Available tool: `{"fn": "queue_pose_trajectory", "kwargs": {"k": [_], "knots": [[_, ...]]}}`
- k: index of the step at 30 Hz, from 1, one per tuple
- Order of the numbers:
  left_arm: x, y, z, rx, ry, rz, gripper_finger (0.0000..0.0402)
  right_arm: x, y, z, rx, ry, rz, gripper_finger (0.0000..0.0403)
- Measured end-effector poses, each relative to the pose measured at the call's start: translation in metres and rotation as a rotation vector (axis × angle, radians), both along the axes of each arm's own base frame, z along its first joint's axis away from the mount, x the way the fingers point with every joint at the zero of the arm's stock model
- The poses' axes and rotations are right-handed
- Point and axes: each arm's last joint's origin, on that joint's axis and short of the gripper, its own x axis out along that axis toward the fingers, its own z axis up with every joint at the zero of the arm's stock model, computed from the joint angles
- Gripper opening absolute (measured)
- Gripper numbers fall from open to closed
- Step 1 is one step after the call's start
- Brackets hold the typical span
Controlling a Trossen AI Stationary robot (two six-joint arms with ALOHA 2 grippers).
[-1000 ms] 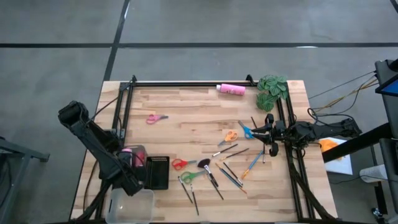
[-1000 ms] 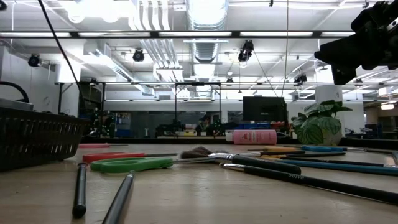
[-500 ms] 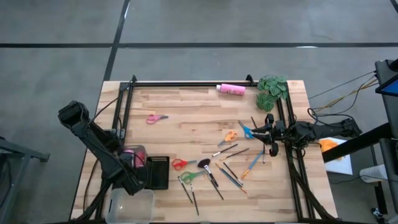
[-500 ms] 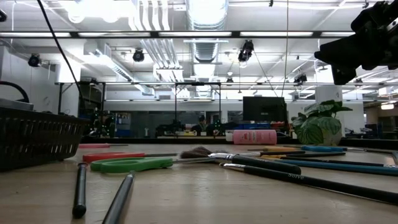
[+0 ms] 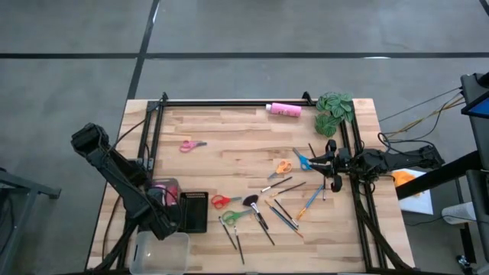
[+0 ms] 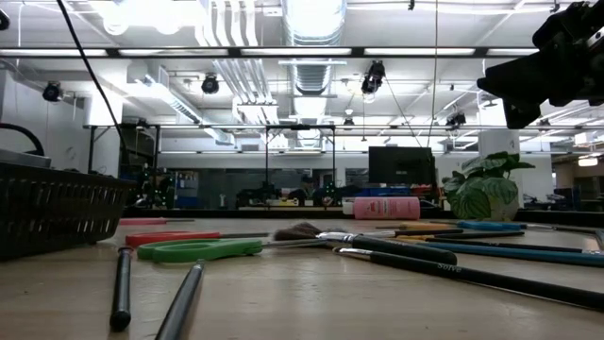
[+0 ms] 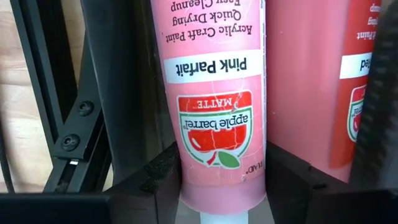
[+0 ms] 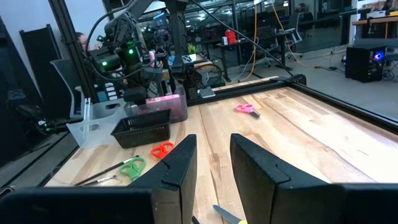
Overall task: Pick & Place Paint Supplies
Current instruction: Put the pink paint bottle into the gray bin
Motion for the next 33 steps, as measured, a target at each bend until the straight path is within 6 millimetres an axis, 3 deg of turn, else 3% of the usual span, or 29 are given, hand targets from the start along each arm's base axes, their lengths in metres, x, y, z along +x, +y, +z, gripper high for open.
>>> {"fn": "queue_pose_trajectory", "kwargs": {"k": [10,19,29,33], "knots": [[0.0,0.001,0.002,0.002,-0.017,-0.005,0.0278,0.0,0.0,0.0,0.0,0.0,0.0,0.0095],[-0.002,0.002,0.008,-0.035,-0.029,-0.005,0.0282,0.0,0.0,0.0,0.0,0.0,0.0,0.0095],[-0.008,0.012,0.039,-0.113,-0.161,0.129,0.0283,0.0,0.0,0.0,0.0,0.0,0.0,0.0095],[-0.009,0.017,0.052,-0.066,-0.257,0.176,0.0283,0.0,0.0,0.0,0.0,0.0,0.0,0.0095]]}}
